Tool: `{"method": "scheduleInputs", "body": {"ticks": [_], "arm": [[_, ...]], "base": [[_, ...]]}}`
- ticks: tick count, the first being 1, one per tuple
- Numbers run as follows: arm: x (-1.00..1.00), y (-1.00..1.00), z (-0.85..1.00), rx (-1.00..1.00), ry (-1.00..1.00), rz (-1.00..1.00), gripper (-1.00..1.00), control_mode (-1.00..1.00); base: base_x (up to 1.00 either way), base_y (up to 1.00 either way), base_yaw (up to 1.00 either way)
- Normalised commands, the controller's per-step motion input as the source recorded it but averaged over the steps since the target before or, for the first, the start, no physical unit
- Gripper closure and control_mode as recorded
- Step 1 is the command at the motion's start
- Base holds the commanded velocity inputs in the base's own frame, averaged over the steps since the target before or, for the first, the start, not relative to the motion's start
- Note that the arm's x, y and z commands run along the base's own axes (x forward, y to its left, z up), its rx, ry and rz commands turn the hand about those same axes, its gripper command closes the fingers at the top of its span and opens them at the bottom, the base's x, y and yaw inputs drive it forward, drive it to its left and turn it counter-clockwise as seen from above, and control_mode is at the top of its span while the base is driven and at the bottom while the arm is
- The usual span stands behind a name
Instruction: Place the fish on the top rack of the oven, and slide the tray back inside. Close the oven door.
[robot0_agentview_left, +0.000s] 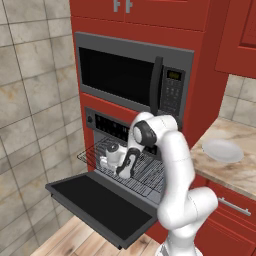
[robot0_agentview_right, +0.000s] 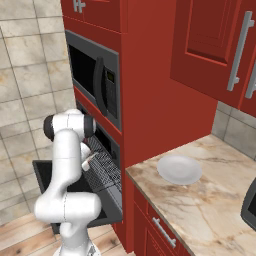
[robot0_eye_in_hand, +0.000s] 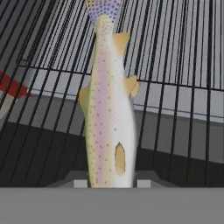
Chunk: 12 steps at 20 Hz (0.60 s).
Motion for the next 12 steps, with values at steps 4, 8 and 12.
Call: {"method": "scheduleInputs", "body": {"ticks": [4, 8, 12], "arm": [[0.31, 0.00, -0.27, 0.00, 0.00, 0.00, 1.00, -1.00], [0.26, 0.00, -0.19, 0.00, 0.00, 0.00, -1.00, -1.00], [-0.28, 0.11, -0.05, 0.00, 0.00, 0.00, -1.00, -1.00]], "base": [[0.00, 0.00, 0.00], [0.00, 0.00, 0.00], [0.00, 0.00, 0.00]]}}
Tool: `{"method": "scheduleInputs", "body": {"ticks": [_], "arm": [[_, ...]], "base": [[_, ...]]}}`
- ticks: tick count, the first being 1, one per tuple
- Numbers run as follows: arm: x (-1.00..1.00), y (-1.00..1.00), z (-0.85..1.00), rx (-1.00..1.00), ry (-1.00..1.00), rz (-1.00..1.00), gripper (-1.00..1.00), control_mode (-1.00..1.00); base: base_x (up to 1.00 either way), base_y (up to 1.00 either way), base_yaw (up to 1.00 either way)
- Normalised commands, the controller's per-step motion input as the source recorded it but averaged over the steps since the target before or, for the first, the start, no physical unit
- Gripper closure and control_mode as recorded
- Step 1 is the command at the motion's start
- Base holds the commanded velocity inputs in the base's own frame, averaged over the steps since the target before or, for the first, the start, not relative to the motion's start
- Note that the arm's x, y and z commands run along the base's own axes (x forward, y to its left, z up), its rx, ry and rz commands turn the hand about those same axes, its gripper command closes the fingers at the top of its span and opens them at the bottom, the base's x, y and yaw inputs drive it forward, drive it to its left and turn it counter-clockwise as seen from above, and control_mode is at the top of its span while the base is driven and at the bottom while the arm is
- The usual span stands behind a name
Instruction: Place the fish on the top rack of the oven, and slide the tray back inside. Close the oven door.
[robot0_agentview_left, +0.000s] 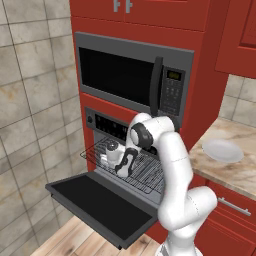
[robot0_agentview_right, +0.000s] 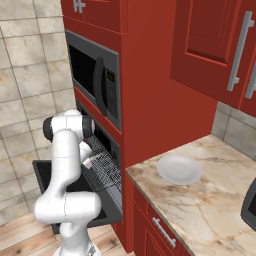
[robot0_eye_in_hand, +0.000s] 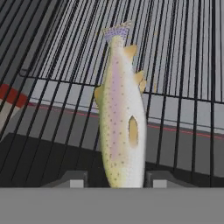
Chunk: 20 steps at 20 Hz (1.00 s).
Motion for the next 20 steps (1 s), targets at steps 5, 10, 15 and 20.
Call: {"method": "scheduleInputs", "body": {"ticks": [5, 10, 15, 20], "arm": [[-0.47, 0.05, 0.09, 0.00, -0.03, 0.00, -1.00, -1.00], [-0.72, 0.15, 0.39, 0.00, -0.05, 0.00, -1.00, -1.00], [-0.60, 0.22, 0.37, 0.00, 0.00, 0.00, -1.00, -1.00], [-0.39, 0.29, 0.18, 0.00, 0.00, -0.01, -1.00, -1.00]], "base": [[0.00, 0.00, 0.00], [0.00, 0.00, 0.00], [0.00, 0.00, 0.00], [0.00, 0.00, 0.00]]}}
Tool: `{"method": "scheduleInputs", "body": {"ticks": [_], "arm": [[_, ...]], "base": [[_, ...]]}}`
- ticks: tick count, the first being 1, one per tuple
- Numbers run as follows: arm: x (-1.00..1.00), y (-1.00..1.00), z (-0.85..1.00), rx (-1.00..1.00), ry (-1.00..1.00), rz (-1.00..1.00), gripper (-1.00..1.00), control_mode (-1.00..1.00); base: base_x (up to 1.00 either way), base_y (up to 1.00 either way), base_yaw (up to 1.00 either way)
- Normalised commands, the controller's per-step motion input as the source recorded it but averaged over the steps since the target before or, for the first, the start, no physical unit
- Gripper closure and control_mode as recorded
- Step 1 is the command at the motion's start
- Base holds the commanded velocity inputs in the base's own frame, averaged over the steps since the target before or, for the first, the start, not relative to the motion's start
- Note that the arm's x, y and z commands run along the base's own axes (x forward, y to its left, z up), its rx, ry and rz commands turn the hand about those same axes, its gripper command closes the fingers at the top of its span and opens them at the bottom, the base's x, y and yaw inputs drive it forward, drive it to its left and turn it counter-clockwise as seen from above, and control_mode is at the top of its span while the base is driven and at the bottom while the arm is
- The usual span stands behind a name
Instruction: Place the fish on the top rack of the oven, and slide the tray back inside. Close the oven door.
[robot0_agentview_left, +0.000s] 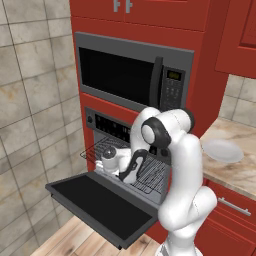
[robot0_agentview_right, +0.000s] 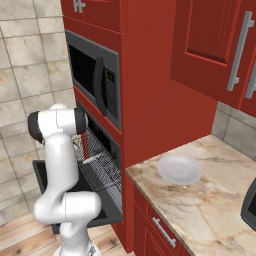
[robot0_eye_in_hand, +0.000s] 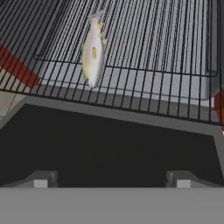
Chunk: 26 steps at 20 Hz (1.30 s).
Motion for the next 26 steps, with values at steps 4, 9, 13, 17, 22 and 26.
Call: {"method": "scheduleInputs", "body": {"ticks": [4, 9, 13, 17, 22, 26], "arm": [[-0.02, 0.13, -0.02, 0.00, 0.00, 0.00, -1.00, -1.00], [0.14, 0.00, -0.33, 0.00, 0.00, 0.00, -1.00, -1.00], [0.24, 0.00, -0.55, 0.00, 0.00, 0.00, -1.00, -1.00], [0.29, 0.00, -0.61, 0.00, 0.00, 0.00, -1.00, -1.00], [0.38, 0.00, -0.64, -0.01, 0.00, 0.00, -1.00, -1.00], [0.23, -0.02, -0.46, -0.03, 0.00, -0.01, -1.00, -1.00]], "base": [[0.00, 0.00, 0.00], [0.00, 0.00, 0.00], [0.00, 0.00, 0.00], [0.00, 0.00, 0.00], [0.00, 0.00, 0.00], [0.00, 0.00, 0.00]]}}
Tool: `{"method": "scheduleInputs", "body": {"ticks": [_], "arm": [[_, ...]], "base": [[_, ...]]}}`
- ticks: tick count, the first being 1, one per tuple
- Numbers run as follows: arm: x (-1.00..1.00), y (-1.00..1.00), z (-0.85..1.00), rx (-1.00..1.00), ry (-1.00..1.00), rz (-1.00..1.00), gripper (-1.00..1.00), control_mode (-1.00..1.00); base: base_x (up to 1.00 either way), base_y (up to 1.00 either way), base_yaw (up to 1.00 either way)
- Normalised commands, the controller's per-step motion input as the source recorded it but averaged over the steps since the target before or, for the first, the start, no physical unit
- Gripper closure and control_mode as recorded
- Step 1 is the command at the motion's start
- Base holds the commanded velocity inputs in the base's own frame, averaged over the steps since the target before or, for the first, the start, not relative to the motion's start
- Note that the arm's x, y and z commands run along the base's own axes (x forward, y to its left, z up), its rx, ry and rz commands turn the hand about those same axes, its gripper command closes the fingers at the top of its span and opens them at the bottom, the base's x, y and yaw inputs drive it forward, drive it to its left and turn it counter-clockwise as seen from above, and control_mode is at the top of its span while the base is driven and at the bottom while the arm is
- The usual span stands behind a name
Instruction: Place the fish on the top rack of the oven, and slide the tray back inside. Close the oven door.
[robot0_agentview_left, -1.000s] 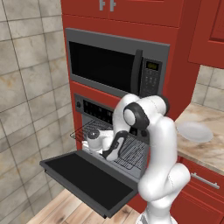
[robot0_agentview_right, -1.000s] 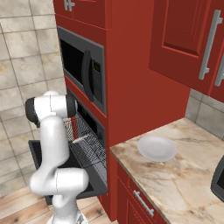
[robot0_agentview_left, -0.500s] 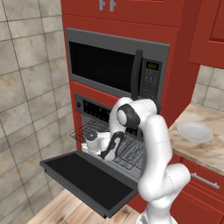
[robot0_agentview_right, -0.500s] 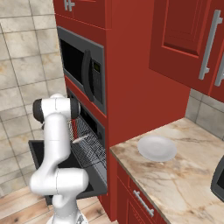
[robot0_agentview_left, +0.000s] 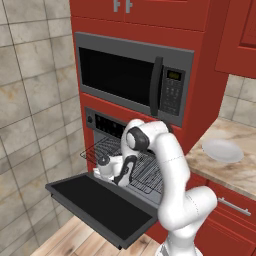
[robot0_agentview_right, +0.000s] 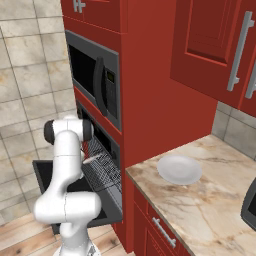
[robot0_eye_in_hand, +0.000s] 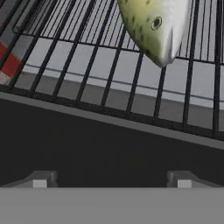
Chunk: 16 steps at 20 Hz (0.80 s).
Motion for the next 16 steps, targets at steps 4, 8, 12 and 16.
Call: {"method": "scheduleInputs", "body": {"ticks": [4, 8, 12, 16], "arm": [[0.04, -0.37, -0.21, -0.02, 0.00, -0.09, -1.00, -1.00], [0.01, -0.56, -0.08, 0.00, 0.00, -0.12, -1.00, -1.00], [0.12, -0.67, -0.08, 0.00, 0.00, -0.12, -1.00, -1.00], [0.14, -0.66, 0.00, 0.00, 0.00, -0.13, -1.00, -1.00]], "base": [[0.00, 0.00, 0.00], [0.00, 0.00, 0.00], [0.00, 0.00, 0.00], [0.00, 0.00, 0.00]]}}
